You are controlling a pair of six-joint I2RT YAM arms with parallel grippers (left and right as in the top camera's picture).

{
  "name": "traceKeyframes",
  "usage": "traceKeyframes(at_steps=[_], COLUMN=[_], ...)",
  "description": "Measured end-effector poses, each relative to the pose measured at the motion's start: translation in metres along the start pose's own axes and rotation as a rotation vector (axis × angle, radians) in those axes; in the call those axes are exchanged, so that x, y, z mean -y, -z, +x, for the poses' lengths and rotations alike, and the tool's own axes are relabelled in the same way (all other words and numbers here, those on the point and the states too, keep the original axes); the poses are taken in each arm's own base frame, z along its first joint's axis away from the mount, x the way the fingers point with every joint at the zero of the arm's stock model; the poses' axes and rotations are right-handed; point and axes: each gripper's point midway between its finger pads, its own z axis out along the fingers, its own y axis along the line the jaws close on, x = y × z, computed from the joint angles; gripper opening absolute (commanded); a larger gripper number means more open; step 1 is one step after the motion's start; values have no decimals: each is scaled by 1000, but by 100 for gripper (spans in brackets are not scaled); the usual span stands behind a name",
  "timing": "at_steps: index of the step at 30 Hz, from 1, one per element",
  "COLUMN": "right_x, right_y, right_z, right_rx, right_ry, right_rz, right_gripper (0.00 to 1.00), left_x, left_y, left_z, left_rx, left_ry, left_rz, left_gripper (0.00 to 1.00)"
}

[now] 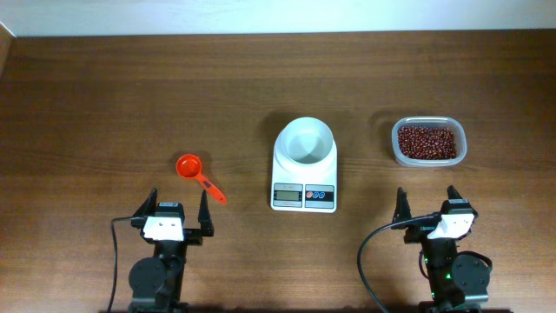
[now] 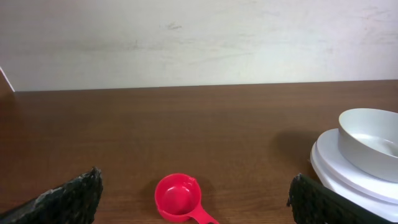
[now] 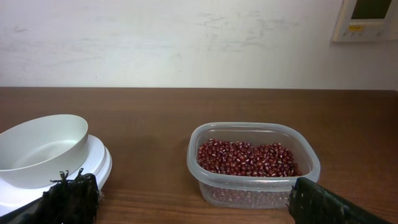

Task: Scoop and weigh 50g on scale
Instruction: 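Move the left gripper toward the orange measuring scoop handle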

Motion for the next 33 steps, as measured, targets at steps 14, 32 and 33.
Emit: traceKeyframes(at_steps=[14, 32, 33], right_x=[0, 0, 0], right_y=[0, 0, 0], right_z=[0, 0, 0], right_rx=[0, 0, 0], right_ry=[0, 0, 0], right_rz=[0, 0, 0], right_gripper=[99, 99, 99], left_x=[0, 0, 0], left_y=[0, 0, 0], left_z=[0, 0, 0], left_rx=[0, 0, 0], left_ry=[0, 30, 32], left_rz=[0, 0, 0], left_gripper=[99, 99, 99])
